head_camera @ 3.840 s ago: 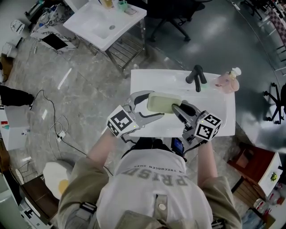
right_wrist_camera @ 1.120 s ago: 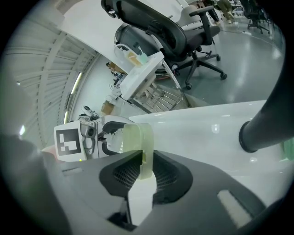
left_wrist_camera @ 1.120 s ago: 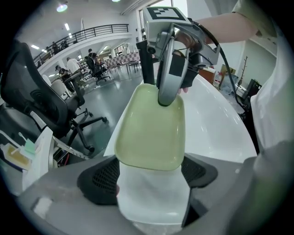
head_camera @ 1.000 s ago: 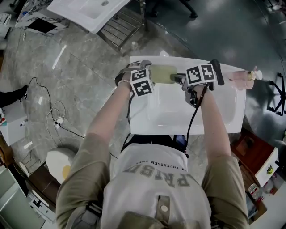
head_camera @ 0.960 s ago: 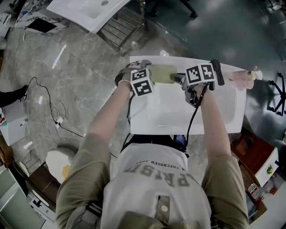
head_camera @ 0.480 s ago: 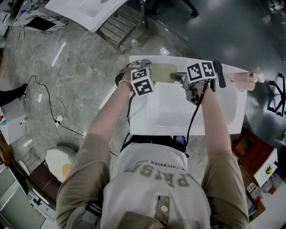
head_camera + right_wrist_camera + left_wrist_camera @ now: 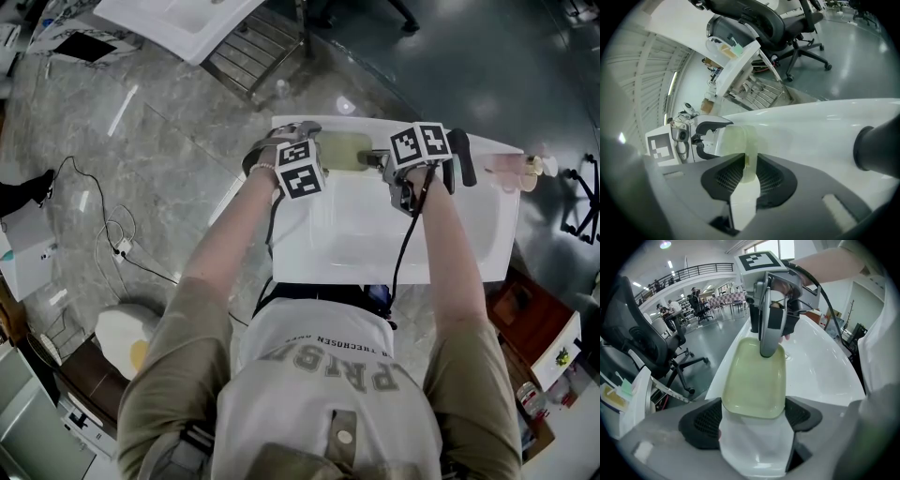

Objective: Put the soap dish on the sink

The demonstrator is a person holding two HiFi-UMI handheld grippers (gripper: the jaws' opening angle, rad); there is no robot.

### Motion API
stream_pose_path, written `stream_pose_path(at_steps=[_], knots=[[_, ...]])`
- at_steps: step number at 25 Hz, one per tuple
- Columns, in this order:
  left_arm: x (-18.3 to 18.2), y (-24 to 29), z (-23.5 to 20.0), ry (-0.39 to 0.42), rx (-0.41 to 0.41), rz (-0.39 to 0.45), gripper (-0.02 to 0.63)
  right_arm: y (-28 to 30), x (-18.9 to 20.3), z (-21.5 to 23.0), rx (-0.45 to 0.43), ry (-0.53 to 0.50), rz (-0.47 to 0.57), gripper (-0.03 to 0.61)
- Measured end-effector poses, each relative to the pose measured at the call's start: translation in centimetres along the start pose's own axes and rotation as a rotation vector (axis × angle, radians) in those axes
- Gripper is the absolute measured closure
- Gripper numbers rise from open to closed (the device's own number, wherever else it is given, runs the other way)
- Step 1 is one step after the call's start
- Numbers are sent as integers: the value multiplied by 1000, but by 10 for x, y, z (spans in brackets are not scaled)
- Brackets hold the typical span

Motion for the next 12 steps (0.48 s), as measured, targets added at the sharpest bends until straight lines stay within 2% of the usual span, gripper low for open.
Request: stream_pose_path(at_steps=[12], knots=[[-5,4,-3,-8,25,1,175,4,-2,-1,117,-66,-32,458]])
Point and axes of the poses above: the fingertips, and each gripper's own axes: y forward along the fingers, z to its right, x out of its underside, the point moved 10 cm from there along -y, backward along the fingers, and after that the axes turned 10 degrees about -y, right-handed, at the moved point
